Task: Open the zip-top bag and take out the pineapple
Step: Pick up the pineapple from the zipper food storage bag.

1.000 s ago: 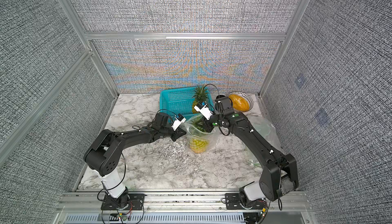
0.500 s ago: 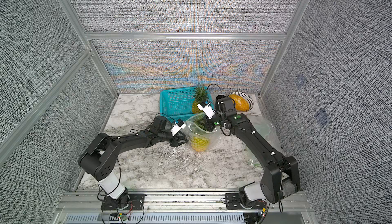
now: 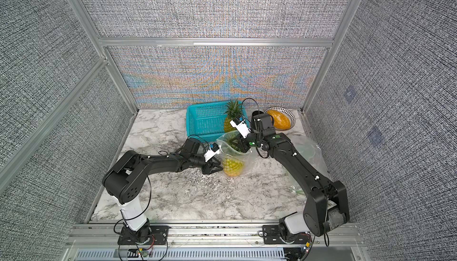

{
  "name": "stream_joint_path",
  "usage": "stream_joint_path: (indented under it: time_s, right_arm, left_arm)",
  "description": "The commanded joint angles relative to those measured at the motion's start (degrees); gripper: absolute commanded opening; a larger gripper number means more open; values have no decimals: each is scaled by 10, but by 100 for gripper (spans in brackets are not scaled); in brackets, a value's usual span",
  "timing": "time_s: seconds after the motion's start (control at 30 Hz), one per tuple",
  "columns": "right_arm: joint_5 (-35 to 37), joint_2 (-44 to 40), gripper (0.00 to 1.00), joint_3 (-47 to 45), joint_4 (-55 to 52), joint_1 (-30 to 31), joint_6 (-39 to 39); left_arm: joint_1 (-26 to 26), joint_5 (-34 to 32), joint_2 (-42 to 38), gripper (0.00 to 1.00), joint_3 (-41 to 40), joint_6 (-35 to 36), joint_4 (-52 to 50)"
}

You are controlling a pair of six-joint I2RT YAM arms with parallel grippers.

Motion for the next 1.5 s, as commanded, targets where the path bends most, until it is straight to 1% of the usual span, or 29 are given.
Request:
stream_joint_path:
  time_s: [0.0,0.07,0.1,0.23,0.43,0.57,0.63,0.7,0.87,0.97,1.1,1.27,1.47]
  right_arm:
    - [-6,-1,0,-3,-1,-1,5]
    - [-9,-1,0,-3,-3,-1,3]
    - [-11,-1,0,-3,-6,-1,1]
    - [-34,3,0,16,-45,-1,-32]
    - [-84,-3,0,54,-123,-2,-107]
    - [-111,-21,0,66,-125,-2,-126]
    - [-113,-33,0,63,-103,-4,-117]
    - [-98,-46,0,56,-63,-7,-93]
    - [-27,-102,0,6,81,-10,-11]
    - [12,-131,0,-16,142,-11,20]
    - [13,-145,0,-13,167,-12,38]
    - [-36,-148,0,6,172,-13,46]
    - [-11,-161,0,27,186,-16,64]
  left_arm:
    - [-3,-48,9,31,0,-16,28]
    - [-3,-59,13,6,-6,-26,46]
    - [-2,-66,14,0,-6,-32,49]
    - [-1,-121,17,0,-1,-58,32]
    - [2,-140,37,0,40,-98,-35]
    - [4,-146,50,0,60,-115,-66]
    - [4,-148,49,0,63,-111,-77]
    - [4,-151,41,0,56,-104,-76]
    - [2,-157,7,0,31,-75,-80]
    - [-1,-162,-14,0,19,-52,-91]
    - [-10,-171,-28,0,23,-28,-124]
    - [-14,-196,-21,0,39,-25,-158]
    - [-24,-218,-25,0,45,-11,-178]
